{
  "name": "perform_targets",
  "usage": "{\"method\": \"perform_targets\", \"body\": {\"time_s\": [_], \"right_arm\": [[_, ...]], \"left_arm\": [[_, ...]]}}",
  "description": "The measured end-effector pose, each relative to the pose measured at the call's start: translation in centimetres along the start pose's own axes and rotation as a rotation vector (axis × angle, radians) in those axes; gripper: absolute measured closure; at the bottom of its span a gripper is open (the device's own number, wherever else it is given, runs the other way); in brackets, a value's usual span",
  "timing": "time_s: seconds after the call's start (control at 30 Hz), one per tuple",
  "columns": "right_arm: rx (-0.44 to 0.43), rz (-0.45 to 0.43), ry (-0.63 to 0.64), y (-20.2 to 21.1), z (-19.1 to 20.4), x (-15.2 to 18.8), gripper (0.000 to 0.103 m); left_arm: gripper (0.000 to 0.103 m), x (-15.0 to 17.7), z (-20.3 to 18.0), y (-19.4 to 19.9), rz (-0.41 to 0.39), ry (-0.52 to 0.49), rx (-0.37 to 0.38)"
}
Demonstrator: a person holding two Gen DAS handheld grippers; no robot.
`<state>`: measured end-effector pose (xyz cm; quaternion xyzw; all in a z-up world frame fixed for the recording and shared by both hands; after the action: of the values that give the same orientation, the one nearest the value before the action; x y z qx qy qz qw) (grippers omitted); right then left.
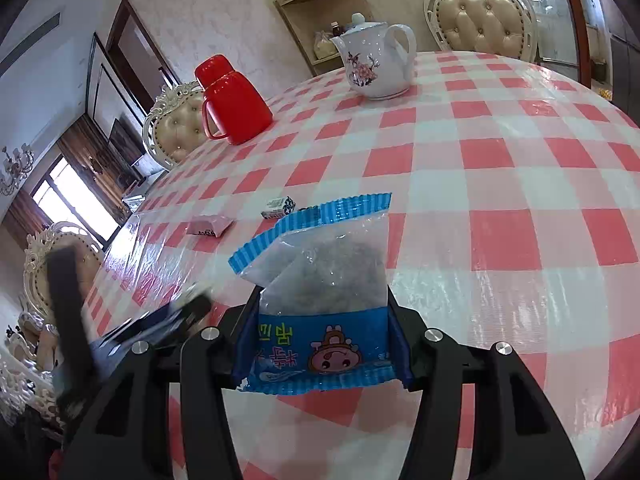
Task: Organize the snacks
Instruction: 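Grasp the round pastry packet with the left gripper while the right lifts the candy bag, then lift the pastry packet and candy bag up from the table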
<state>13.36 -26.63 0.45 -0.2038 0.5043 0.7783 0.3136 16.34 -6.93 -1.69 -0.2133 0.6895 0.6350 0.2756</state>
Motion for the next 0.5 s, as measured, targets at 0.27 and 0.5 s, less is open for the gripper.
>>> {"method": "perform_targets", "body": {"time_s": [0.27, 0.5], "right_arm": [[0.024, 0.023, 0.041, -0.8, 0.6, 0.6, 0.049], [0.042, 0.017, 0.102, -1.3, 1.5, 0.8, 0.050]], "left_arm": [[0.058, 2.4, 1.9, 3.3, -0.015, 0.018, 0.061], [0.058, 1.8, 1.2, 4.6, -0.045, 0.003, 0.085]]}}
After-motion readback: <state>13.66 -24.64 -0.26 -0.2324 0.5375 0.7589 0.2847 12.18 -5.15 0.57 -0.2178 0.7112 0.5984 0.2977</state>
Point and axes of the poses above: each gripper's, at about its wrist camera, not at the fingertips, and y roughly against the way its jaws point, z to its left, x to its underside, the point moved 4 cm from there along -y, roughly the way its jaws point
